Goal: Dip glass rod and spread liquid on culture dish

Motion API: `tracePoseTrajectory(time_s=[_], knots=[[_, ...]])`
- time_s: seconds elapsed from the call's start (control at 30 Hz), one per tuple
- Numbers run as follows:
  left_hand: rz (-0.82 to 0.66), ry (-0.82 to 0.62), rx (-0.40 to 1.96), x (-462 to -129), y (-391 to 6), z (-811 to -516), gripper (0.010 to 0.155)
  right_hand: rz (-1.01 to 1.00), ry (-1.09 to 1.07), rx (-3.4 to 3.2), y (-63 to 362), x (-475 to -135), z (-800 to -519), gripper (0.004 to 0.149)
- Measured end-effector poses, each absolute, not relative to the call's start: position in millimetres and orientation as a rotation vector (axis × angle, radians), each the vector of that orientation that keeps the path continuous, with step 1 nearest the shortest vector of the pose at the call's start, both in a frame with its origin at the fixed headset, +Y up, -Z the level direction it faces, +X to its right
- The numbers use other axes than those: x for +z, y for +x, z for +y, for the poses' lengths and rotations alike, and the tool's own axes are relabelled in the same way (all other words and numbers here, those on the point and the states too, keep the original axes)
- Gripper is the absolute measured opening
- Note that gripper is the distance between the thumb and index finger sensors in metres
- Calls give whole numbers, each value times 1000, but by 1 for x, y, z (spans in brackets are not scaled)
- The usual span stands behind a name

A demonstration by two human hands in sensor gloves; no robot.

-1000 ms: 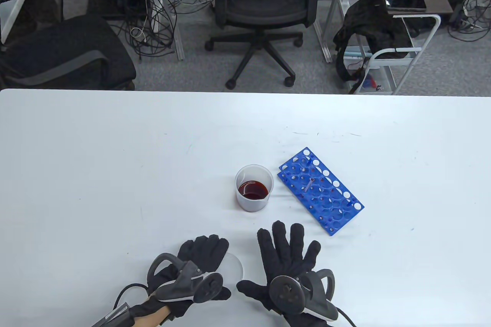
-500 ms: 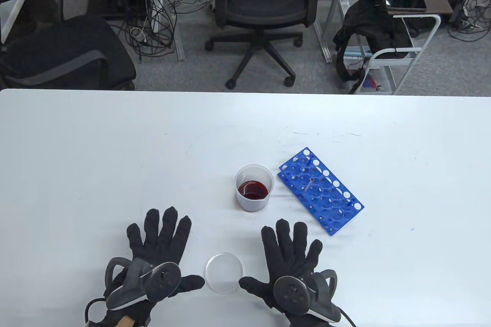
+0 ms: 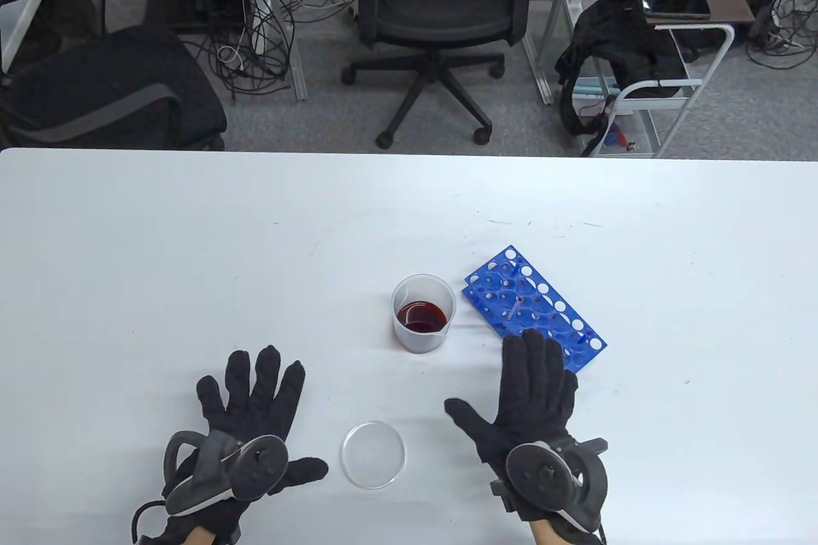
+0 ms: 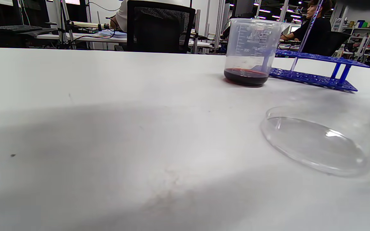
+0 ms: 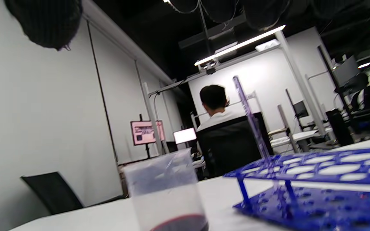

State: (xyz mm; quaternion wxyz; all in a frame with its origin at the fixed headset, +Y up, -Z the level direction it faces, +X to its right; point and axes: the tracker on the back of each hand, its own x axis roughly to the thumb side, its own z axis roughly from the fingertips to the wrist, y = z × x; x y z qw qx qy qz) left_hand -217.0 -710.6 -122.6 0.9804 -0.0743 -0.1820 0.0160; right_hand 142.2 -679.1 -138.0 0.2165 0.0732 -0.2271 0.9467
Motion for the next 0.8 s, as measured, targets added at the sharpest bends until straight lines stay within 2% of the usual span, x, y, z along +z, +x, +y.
tracePoseTrajectory(time_s=[0.23,0.47,0.6,0.8], knots=[[-359,-146,28,-122,-218,-710,117,-697,45,2688,149,-186,-660,79],[-351,-142,44,-122,-222,-709,117,-633,-124,2781,152,-225,-676,63],[-350,-142,50,-122,-224,-709,117,-667,-146,2787,155,-236,-686,45],[-349,-143,55,-122,-224,-709,117,-730,-53,2867,153,-241,-682,41]])
